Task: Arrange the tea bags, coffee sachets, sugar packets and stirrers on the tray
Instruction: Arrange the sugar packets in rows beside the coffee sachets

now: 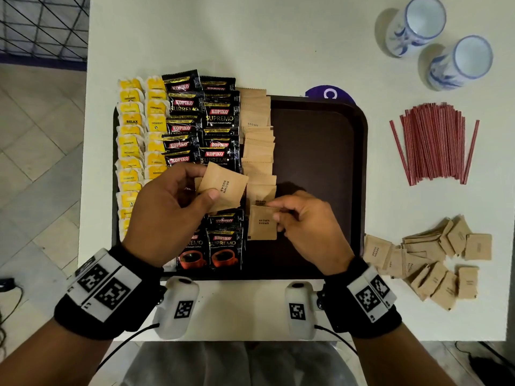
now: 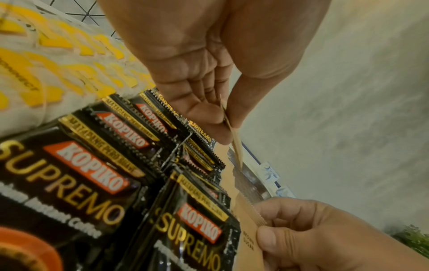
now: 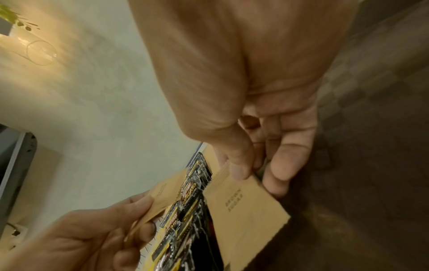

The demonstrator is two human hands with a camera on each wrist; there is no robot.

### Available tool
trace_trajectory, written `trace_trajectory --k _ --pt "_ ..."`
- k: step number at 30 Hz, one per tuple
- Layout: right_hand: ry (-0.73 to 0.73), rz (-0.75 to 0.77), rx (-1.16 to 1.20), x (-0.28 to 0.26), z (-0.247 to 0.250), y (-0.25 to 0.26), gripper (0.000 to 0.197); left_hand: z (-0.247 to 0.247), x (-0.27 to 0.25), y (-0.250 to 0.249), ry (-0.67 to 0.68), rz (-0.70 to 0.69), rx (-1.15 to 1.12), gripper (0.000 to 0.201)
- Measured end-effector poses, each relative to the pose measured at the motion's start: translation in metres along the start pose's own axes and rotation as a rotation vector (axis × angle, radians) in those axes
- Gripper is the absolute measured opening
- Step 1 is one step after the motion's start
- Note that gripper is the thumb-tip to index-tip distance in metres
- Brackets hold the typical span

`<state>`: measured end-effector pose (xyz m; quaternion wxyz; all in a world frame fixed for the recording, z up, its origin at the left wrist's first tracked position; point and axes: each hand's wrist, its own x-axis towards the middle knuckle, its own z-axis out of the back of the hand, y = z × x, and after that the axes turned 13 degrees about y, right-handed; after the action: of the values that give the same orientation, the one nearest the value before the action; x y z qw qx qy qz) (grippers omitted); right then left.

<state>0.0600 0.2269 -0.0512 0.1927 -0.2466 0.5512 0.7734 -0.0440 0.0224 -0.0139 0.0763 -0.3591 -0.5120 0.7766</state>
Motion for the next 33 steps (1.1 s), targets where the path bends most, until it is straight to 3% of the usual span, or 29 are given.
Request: trace_trajectory --k 4,15,20,33 --pt "-0.029 0.011 -0.075 0.001 -0.003 0.003 0.021 0.0 0.0 0.002 0.006 0.003 -0.007 0.029" --pt "-0.095 -0.088 0.009 0.002 -0.004 0.007 0.013 -0.001 -0.002 0.0 0.021 -0.01 -0.019 0.029" --pt "-0.123 -0.154 0.04 0.006 -0.002 0.01 0.024 -0.001 -0.002 -0.001 0.016 -0.023 -0.023 0.03" --pt "-0.164 -0.155 0.018 0.015 0.006 0.014 0.027 0.001 -0.005 0.006 0.008 0.003 -0.014 0.029"
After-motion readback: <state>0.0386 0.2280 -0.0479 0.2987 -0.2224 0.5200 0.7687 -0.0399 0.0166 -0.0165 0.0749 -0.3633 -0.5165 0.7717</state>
